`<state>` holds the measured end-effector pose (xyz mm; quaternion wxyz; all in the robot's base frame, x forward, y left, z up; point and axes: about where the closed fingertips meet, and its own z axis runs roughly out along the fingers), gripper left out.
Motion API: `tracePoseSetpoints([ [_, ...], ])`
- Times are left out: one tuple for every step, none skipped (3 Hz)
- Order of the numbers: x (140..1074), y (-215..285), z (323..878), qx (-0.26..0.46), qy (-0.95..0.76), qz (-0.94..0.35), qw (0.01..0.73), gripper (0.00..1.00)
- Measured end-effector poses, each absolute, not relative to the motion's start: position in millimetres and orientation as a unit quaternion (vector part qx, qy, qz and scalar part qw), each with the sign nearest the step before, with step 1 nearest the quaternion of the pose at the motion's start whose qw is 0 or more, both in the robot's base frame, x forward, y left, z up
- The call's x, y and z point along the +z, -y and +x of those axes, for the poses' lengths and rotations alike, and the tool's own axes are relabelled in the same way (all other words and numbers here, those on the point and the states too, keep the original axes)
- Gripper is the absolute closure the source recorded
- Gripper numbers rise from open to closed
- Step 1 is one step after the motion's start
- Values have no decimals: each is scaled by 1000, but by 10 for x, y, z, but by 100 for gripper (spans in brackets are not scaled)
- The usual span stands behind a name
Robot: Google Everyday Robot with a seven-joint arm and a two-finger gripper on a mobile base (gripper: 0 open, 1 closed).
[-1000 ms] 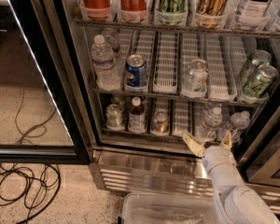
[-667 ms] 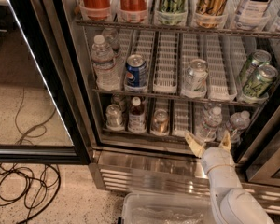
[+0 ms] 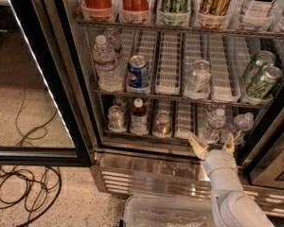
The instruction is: Pick water bottle from bottom shelf of fridge
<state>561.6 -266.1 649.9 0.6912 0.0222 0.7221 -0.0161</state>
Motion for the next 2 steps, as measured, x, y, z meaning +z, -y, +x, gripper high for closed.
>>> tracePoseSetpoints([
  [6465,2654,5726,-1,-729,21,684,23],
  [6466,2655,5729,-1,-729,22,684,26],
])
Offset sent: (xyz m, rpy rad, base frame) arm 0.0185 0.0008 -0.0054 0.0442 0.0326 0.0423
